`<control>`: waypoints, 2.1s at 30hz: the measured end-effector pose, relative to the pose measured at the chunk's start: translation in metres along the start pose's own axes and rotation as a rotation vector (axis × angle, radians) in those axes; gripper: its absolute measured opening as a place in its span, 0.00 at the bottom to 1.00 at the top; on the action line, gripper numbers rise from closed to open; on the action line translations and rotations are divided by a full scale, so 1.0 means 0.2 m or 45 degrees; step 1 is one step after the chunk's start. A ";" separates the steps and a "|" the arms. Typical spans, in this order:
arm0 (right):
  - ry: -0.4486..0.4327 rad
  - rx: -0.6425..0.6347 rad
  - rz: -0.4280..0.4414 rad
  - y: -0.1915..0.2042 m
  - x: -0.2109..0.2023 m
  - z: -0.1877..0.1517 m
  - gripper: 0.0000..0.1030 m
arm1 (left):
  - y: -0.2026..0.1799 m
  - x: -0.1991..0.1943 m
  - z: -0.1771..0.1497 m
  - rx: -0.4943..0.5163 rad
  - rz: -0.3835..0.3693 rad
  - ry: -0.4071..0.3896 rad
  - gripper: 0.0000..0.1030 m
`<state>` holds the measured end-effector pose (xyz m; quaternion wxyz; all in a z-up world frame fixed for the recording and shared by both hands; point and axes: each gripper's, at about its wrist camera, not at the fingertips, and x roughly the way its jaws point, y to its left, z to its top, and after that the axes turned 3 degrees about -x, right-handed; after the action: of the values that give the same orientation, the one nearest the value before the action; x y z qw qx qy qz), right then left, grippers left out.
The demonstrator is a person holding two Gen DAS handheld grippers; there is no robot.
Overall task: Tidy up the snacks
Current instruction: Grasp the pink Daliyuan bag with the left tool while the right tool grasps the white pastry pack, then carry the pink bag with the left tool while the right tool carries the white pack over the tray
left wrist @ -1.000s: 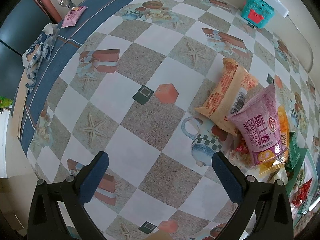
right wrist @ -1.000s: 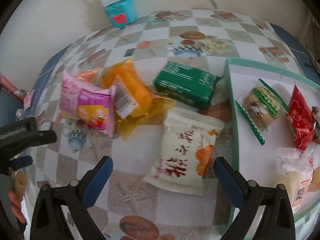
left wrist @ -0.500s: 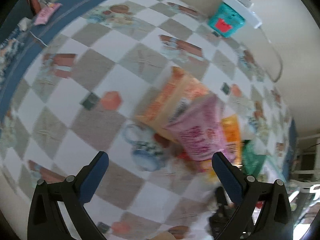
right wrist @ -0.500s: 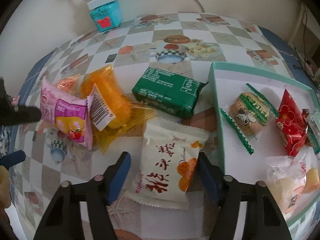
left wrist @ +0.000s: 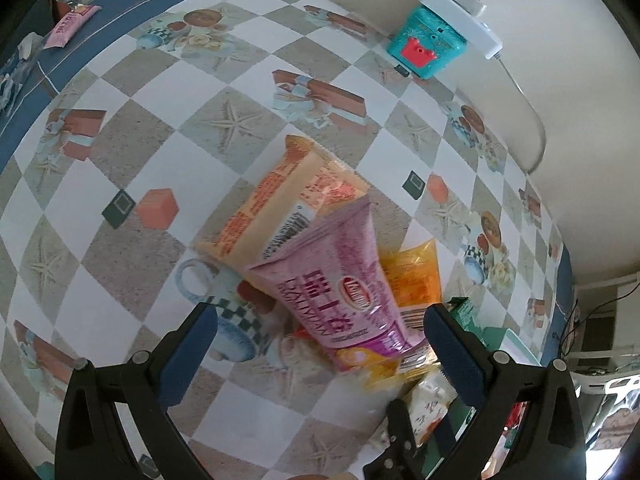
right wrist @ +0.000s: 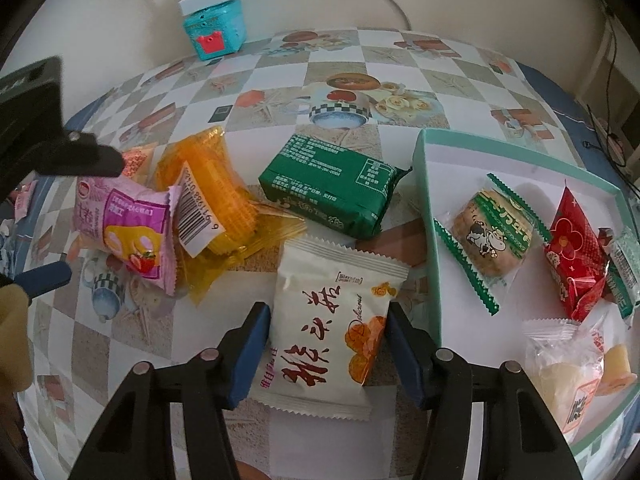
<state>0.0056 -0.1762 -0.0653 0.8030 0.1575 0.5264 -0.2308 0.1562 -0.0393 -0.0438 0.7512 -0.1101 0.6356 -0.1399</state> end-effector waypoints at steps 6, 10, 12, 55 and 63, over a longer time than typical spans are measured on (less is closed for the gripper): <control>-0.004 -0.009 -0.009 0.00 0.00 0.00 0.57 | -0.05 0.02 -0.02 0.006 0.029 -0.032 0.83; -0.005 -0.012 -0.006 0.00 0.00 0.00 0.55 | -0.05 0.05 -0.03 0.003 0.001 -0.008 0.53; -0.004 -0.009 -0.005 0.00 0.00 0.00 0.55 | -0.06 0.04 -0.04 0.012 0.006 -0.011 0.51; -0.213 0.112 -0.057 -0.16 -0.51 -0.06 0.54 | 0.00 -0.47 -0.11 0.087 0.008 -0.158 0.47; -0.202 0.263 -0.131 -0.42 -0.53 -0.08 0.54 | -0.08 -0.52 -0.15 0.142 -0.025 -0.172 0.47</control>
<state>-0.0879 -0.2184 0.0246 0.8088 0.1935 0.4419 -0.3363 0.1102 -0.0171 0.0520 0.7959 -0.0834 0.5737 -0.1748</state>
